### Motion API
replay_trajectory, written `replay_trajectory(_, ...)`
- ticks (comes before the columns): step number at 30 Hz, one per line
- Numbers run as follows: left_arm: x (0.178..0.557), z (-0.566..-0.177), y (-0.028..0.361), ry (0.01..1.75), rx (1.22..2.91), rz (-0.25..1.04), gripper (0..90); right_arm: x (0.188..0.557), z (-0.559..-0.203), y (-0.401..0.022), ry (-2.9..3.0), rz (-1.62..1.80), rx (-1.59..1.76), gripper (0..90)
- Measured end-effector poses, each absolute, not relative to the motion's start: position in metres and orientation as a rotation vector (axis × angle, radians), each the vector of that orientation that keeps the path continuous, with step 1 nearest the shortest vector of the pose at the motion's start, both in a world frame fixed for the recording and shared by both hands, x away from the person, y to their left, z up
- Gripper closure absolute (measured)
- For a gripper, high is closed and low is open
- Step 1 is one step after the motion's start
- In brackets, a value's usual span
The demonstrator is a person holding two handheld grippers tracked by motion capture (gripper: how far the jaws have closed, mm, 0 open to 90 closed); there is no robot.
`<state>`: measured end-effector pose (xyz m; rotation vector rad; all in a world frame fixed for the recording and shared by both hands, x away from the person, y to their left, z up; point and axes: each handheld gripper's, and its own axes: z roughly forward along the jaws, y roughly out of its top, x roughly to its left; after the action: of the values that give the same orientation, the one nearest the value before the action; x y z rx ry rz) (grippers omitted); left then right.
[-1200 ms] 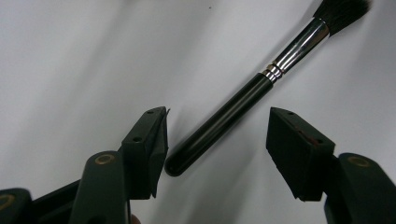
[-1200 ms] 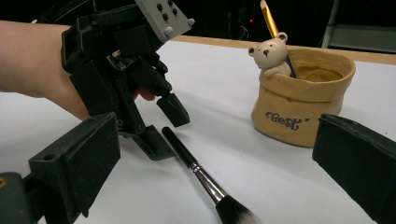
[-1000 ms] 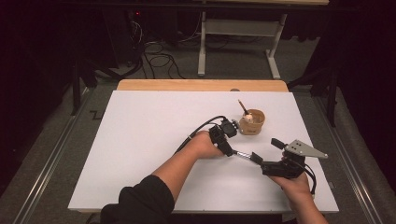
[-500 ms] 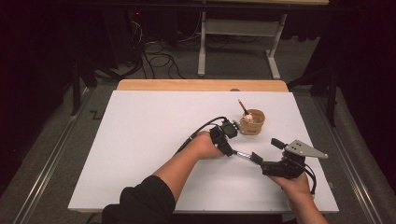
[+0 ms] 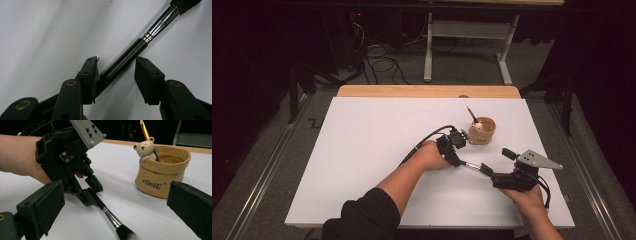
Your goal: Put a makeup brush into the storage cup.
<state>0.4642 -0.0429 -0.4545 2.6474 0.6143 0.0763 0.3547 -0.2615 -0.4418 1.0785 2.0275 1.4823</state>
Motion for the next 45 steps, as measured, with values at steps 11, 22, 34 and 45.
replay_trajectory(11,0.4613,-0.4539,-0.0411,0.571,2.685,0.058,64.2,0.3546,-0.4419,-0.2616,2.027,1.483,1.079,2.3)
replay_trajectory(22,0.4584,-0.4529,-0.0390,0.549,2.710,0.055,74.6,0.3545,-0.4420,-0.2614,2.030,1.482,1.080,2.4)
replay_trajectory(34,0.4568,-0.4530,-0.0383,0.552,2.713,0.045,78.3,0.3543,-0.4418,-0.2613,2.030,1.482,1.079,2.6)
replay_trajectory(45,0.4556,-0.4536,-0.0395,0.546,2.724,0.049,76.9,0.3546,-0.4420,-0.2609,2.032,1.479,1.075,2.9)
